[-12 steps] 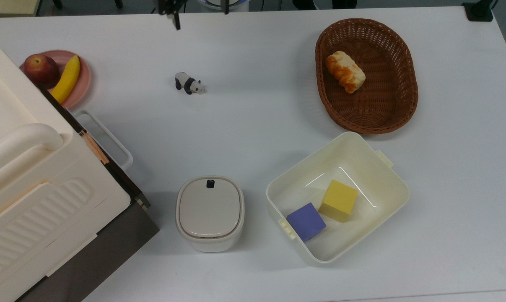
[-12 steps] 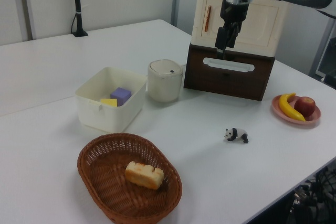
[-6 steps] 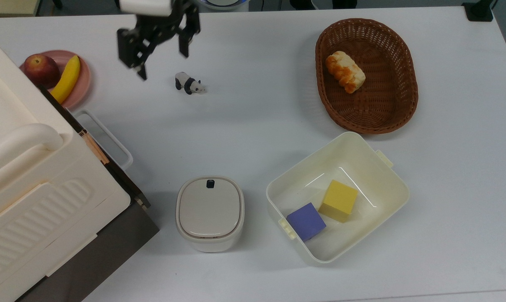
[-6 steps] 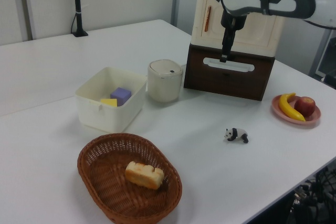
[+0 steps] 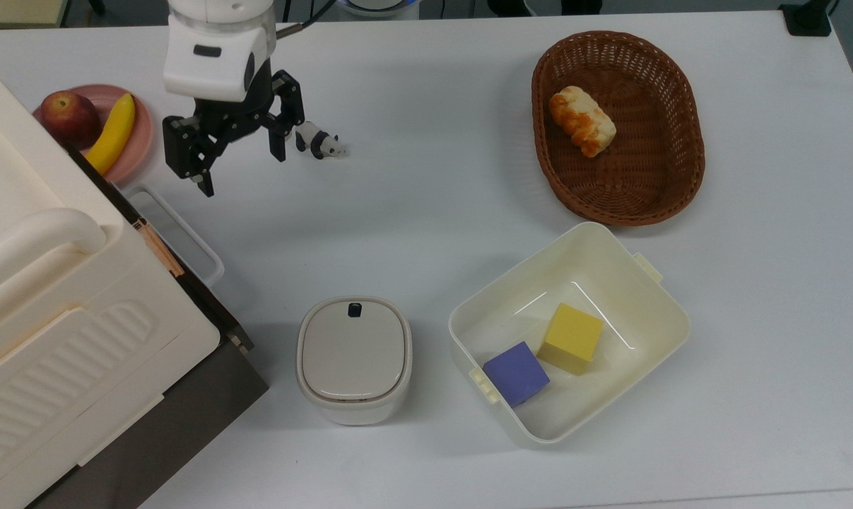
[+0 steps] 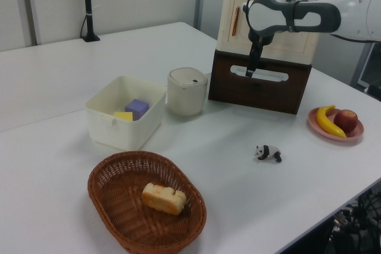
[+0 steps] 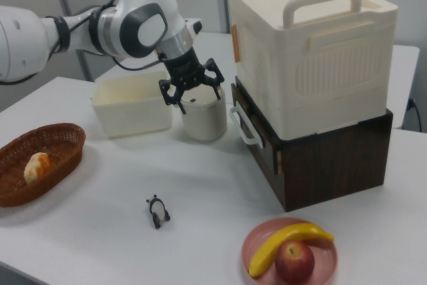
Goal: Slide the drawer open
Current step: 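Move the gripper toward the white handle of the wooden drawer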
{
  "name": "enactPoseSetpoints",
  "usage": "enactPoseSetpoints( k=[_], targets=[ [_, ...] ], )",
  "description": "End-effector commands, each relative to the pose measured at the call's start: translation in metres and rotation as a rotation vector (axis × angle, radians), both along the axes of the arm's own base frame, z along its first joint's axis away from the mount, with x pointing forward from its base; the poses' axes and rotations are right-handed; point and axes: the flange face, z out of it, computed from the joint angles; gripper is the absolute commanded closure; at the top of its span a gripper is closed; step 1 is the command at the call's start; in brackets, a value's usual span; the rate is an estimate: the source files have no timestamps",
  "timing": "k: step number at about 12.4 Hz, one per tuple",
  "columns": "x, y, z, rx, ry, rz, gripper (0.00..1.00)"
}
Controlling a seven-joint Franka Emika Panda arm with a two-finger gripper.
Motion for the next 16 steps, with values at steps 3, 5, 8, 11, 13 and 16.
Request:
enactPoseSetpoints(
  k=[3,5,8,11,13,16],
  targets=[
    [0.004,-0.027,-0.014,-0.021,-0.014,-0.020,0.00],
    [0.006,-0.035,-0.026,-0.021,0.005,-0.031,0.00],
    [0.009,-0.037,-0.039,-0.032,0.025,-0.031,0.00],
    [0.012,-0.052,-0.042,-0.035,-0.010,-0.048,0.00],
    [0.011,-0.059,-0.043,-0.037,-0.017,-0.060,0.00],
    [0.012,-0.061,-0.046,-0.036,-0.014,-0.061,0.00]
  ],
)
